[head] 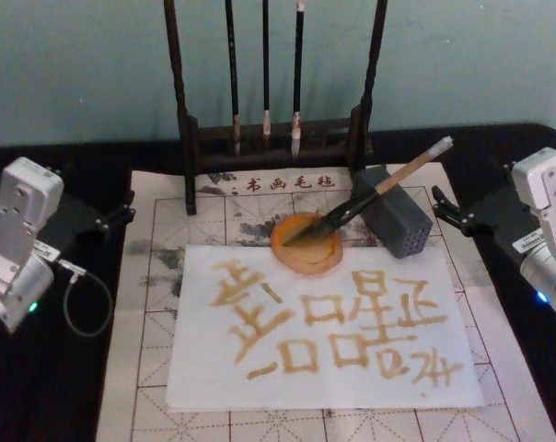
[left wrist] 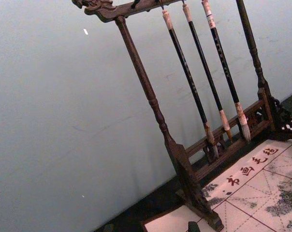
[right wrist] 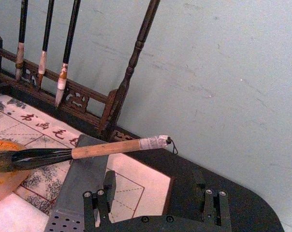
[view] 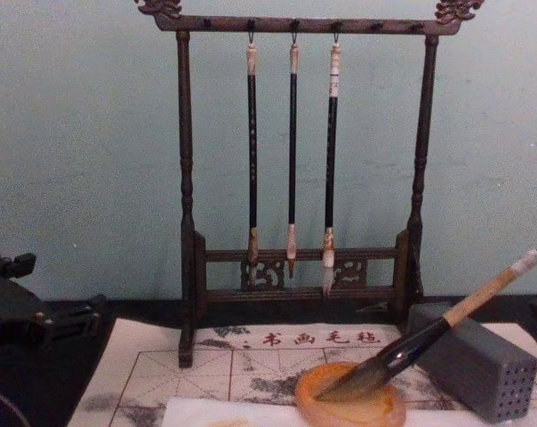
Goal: Pick up the brush from the inkstone, write on the paper, then place the brush back to its original position.
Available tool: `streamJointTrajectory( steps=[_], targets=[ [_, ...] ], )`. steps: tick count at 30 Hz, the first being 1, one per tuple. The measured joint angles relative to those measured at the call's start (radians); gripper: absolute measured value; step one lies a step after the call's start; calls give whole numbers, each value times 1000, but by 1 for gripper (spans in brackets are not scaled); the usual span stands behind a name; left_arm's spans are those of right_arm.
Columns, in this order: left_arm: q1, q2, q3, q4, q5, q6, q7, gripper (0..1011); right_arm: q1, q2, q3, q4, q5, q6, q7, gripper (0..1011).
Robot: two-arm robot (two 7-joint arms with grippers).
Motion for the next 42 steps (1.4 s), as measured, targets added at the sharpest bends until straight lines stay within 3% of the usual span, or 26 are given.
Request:
streamJointTrajectory(
  steps=[42],
  targets=[
    [0, 0, 0, 0, 0, 0, 0, 1001, 0, 0, 0, 0, 0, 0, 0, 1000]
  ],
)
